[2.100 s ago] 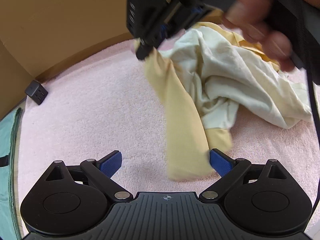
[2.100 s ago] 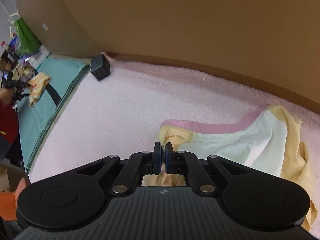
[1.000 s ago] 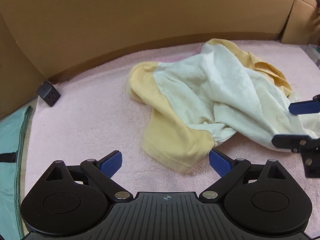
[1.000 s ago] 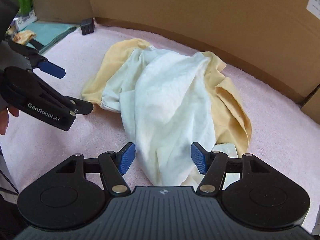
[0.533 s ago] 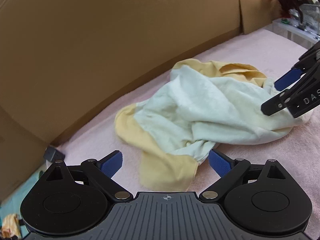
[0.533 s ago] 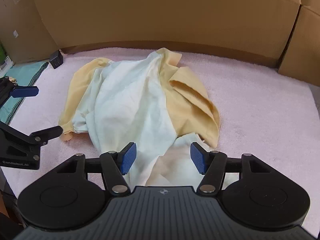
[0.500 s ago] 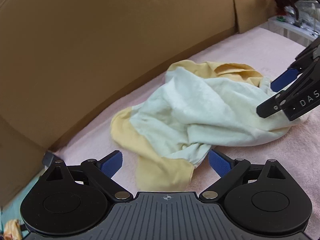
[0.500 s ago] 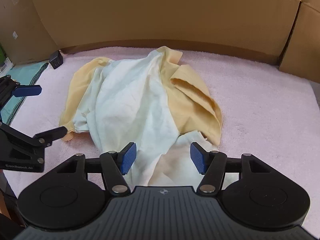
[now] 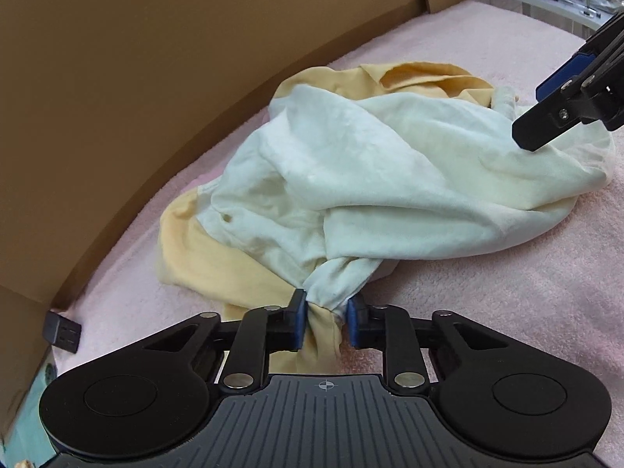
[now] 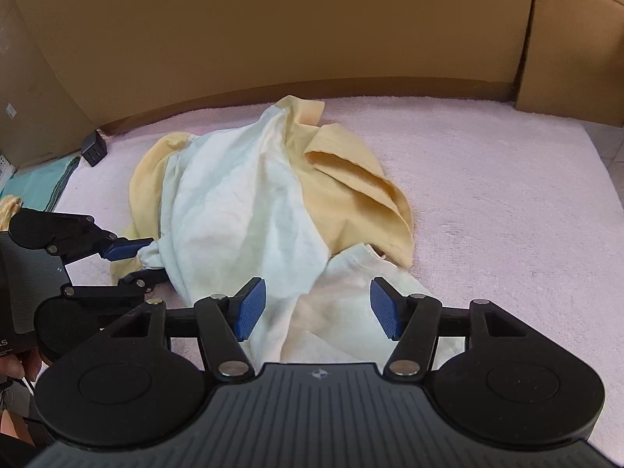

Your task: Fold clothes

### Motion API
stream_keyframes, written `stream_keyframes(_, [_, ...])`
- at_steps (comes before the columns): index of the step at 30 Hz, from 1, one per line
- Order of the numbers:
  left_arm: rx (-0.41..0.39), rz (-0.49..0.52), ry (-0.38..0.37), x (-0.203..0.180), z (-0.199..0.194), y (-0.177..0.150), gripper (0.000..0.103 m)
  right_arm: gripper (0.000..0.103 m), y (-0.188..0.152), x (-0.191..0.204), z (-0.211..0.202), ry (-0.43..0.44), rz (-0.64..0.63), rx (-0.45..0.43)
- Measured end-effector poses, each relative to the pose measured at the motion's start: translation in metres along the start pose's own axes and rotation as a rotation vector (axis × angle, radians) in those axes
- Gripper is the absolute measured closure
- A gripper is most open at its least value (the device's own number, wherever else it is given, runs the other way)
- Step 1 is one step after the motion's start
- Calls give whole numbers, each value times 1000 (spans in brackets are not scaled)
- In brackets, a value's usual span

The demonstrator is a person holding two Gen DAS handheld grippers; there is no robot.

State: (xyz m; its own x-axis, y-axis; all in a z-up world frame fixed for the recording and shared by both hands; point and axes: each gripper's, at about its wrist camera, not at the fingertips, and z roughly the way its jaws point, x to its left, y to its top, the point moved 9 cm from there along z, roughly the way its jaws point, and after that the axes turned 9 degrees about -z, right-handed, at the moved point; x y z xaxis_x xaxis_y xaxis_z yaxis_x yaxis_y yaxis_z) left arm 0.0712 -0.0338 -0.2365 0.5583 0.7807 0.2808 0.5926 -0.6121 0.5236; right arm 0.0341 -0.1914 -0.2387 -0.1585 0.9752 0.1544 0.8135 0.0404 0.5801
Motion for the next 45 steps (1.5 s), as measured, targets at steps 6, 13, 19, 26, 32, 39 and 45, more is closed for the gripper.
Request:
stream_keyframes(6, [5,-27,-18,10,4,-4,97,39,0,-2,0,37,30,5])
stream_keyframes(13, [15,-98,17,32,1,0,97,41,-3,10,17,131,36,58])
stream_keyframes(19, [17,-119,40,41,0,3,97,95,8,7,17,186,99,21])
stream_keyframes(26, [26,-158,86,64,-1,0,97,98,32,-19,0,210,262,-88])
stream_keyframes(32, [29,-171,133,75,5,9,97,98,60,-65,-16,57,243,-193])
stream_keyframes(39, [52,-203,162,80,13,18,95,91,56,-85,-6,-43,212,-146])
stream_keyframes(45, [45,-185,114,74,0,7,59,44,24,-54,-17,17,102,-73])
